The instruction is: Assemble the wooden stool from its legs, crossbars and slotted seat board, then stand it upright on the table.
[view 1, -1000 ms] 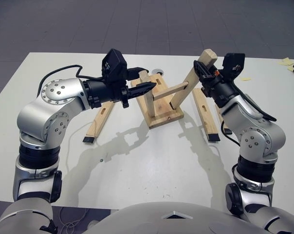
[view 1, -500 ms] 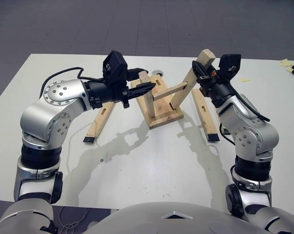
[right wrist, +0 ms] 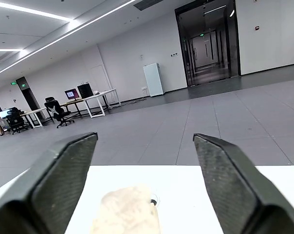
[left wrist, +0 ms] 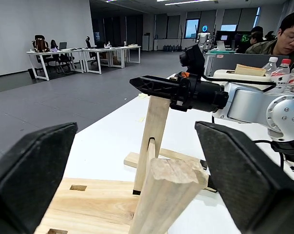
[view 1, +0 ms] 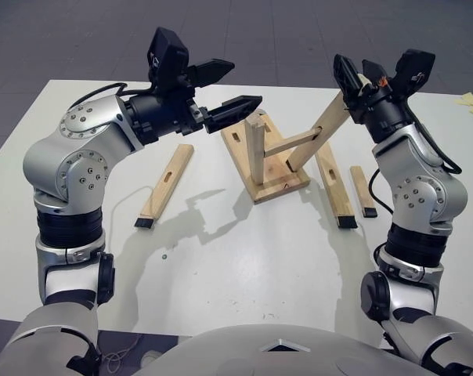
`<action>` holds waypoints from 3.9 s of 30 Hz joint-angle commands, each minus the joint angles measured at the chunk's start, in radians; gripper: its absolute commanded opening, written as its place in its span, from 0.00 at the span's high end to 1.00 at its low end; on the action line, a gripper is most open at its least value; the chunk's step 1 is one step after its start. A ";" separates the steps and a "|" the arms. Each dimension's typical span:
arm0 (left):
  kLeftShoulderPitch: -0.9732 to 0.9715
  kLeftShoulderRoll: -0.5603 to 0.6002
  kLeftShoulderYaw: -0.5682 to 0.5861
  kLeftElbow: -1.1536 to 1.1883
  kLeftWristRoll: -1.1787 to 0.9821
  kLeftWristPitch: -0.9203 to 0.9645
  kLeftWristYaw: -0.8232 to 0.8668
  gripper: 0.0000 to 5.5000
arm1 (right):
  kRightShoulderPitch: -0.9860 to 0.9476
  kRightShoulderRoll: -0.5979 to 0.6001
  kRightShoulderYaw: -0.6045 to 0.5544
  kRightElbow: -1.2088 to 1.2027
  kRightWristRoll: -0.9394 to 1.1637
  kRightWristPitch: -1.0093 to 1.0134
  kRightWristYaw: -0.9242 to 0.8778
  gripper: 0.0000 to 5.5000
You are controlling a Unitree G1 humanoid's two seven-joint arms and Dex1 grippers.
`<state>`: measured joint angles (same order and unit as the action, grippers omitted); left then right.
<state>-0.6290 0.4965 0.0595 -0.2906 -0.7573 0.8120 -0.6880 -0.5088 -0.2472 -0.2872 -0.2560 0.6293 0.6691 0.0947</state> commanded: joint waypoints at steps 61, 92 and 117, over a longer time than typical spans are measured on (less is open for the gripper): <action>-0.109 -0.208 -0.046 0.059 0.193 -0.132 0.139 0.02 | -0.305 -0.026 -0.156 -0.091 0.367 -0.053 -0.206 0.02; -0.075 -0.273 0.030 -0.003 0.060 -0.060 0.260 0.02 | -0.197 -0.007 -0.101 -0.058 0.386 -0.129 -0.139 0.02; -0.023 -0.277 0.027 -0.043 -0.009 -0.020 0.314 0.02 | 0.319 0.084 0.085 0.047 0.298 -0.125 -0.060 0.02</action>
<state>-0.6446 0.2140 0.0846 -0.3354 -0.7695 0.7945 -0.3826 -0.2620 -0.1783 -0.2219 -0.2659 0.9835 0.5007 0.0713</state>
